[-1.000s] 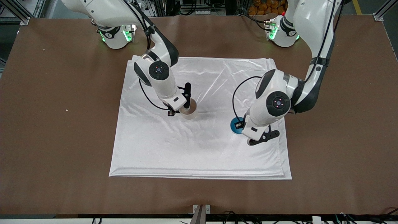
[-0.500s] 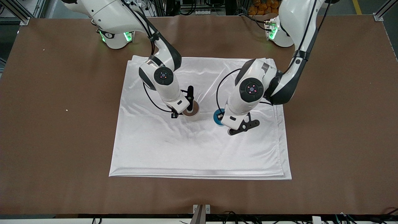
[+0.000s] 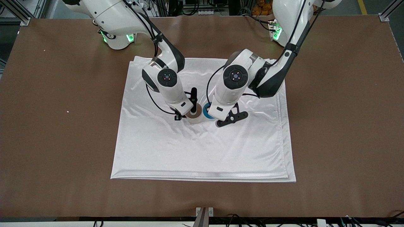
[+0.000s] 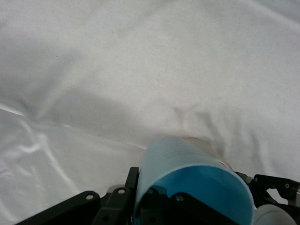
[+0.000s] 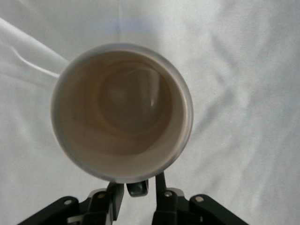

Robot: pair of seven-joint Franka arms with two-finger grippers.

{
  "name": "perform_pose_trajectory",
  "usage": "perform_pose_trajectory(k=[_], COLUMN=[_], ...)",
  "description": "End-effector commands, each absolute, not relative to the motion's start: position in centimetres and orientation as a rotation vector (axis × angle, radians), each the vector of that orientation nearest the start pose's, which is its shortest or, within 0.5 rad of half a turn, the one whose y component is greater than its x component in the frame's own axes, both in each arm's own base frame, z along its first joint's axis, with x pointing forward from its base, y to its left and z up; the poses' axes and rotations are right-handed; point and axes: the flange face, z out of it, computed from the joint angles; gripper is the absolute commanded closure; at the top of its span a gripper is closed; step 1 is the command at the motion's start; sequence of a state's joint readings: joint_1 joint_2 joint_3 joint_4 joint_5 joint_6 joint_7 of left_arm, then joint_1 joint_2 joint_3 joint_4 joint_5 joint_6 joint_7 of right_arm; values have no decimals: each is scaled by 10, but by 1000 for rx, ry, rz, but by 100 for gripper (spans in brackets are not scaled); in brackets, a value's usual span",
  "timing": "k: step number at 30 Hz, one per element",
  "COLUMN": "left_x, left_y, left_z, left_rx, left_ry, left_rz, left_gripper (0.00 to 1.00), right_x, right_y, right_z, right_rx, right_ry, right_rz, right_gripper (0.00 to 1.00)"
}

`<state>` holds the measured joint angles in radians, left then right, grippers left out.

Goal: Place blue cup into white mug on cloth

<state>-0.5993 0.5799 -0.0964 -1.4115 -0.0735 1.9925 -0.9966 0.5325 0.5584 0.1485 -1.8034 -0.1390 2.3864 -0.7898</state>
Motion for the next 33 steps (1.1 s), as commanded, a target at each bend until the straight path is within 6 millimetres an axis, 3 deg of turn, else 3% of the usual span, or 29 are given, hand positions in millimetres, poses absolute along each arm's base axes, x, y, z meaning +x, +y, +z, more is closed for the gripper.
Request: perform_pose_trajectory(k=[1, 9, 14, 19, 28, 33], left_x=[542, 530, 522, 517, 512, 504], left_y=[-467, -482, -498, -511, -527, -536], left_z=[373, 368, 362, 355, 319, 303], left_rx=[-3176, -3180, -3209, -3237, -3255, -3252], left_ry=[-582, -554, -523, -501, -487, -465], left_rz=[156, 158, 131, 102, 87, 97], left_gripper=[100, 100, 100, 100, 100, 100], right_x=[534, 541, 558, 556, 569, 566], right_y=[391, 372, 330, 299, 230, 196], right_z=[263, 310, 340, 375, 428, 465], right_rx=[-2315, -2373, -2439, -2502, -2633, -2701], right_ry=[-2187, -2148, -2094, -2047, -1921, -1851], right_rz=[-81, -89, -116, -99, -79, -62], right_gripper=[51, 40, 33, 27, 22, 21])
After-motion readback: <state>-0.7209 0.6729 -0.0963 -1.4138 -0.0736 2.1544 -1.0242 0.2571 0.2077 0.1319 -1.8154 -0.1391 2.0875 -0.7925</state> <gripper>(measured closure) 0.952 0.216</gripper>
